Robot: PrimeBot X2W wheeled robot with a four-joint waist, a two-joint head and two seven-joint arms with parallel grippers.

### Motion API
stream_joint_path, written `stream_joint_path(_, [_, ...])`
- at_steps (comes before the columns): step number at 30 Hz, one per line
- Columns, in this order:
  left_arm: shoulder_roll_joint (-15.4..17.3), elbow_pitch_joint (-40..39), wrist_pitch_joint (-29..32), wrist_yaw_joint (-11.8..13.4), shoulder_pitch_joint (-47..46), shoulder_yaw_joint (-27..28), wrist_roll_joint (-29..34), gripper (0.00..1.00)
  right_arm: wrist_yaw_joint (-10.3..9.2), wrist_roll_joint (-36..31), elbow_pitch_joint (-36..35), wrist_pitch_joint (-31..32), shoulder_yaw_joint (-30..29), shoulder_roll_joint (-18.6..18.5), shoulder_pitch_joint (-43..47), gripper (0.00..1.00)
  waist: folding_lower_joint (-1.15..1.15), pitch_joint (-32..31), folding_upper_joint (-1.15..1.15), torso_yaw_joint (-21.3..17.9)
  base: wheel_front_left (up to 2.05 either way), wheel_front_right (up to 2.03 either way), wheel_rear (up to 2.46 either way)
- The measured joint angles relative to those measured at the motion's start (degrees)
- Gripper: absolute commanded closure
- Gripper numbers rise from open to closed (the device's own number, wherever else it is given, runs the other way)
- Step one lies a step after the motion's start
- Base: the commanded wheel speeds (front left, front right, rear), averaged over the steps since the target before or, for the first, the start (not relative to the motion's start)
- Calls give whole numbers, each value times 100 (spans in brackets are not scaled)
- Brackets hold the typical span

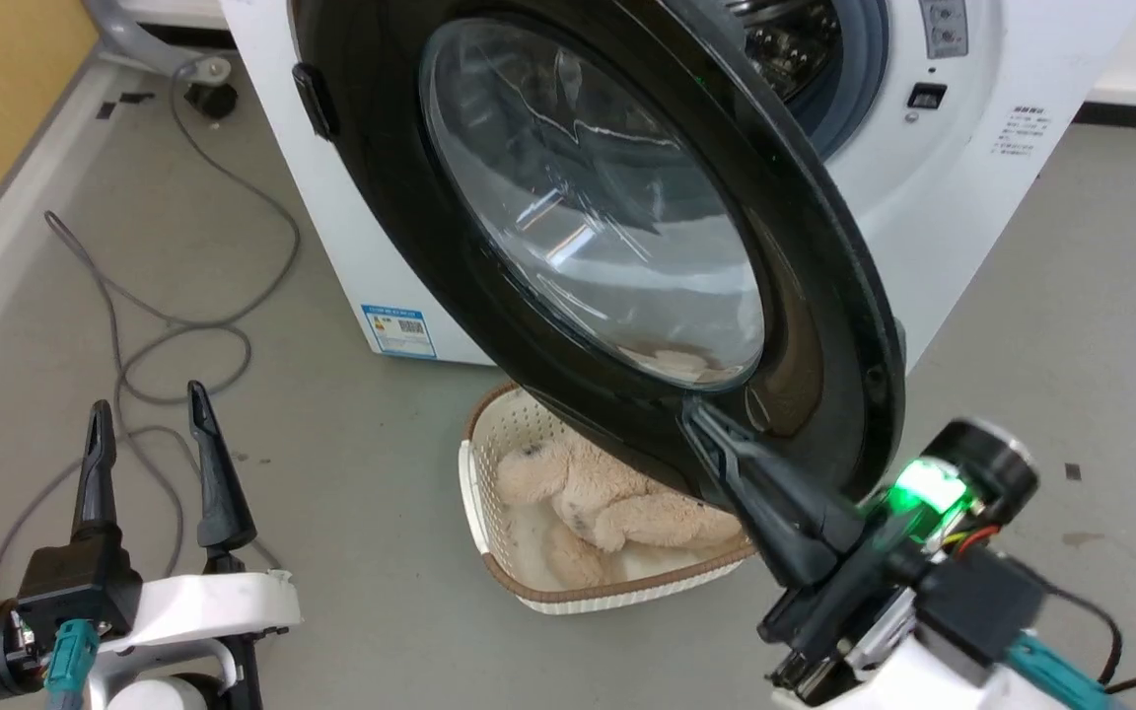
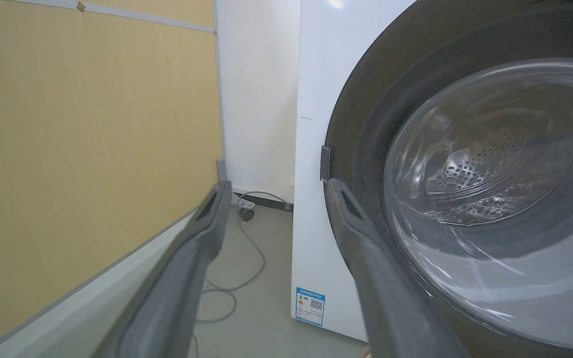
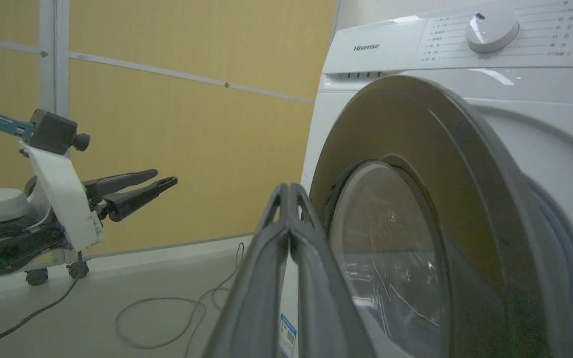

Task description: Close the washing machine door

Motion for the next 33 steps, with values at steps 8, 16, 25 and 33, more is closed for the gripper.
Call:
stream_joint_path(8, [-74,4,0,-140,-91,38,1,0,0,-41,776,1,-371,-53,181,100,0,253,0,-68,0,0,0])
stream_joint_path(16, [-103,14,0,-242,-255,38,18,0,11,110,1105,-1,-1192,53,152,100,0,533,0,-154,0,0,0])
stream_joint_path(25, [-114,-74,0,-276,-571,-51,-10,0,1,322,1688,1,-1969,124,-772,100,1,1056,0,-172,0,0,0])
stream_joint_path(33, [-120,-108,0,-267,-864,-146,-75,0,5,352,2427,1,-2343,115,-1897,100,1,1624,0,-106,0,0,0])
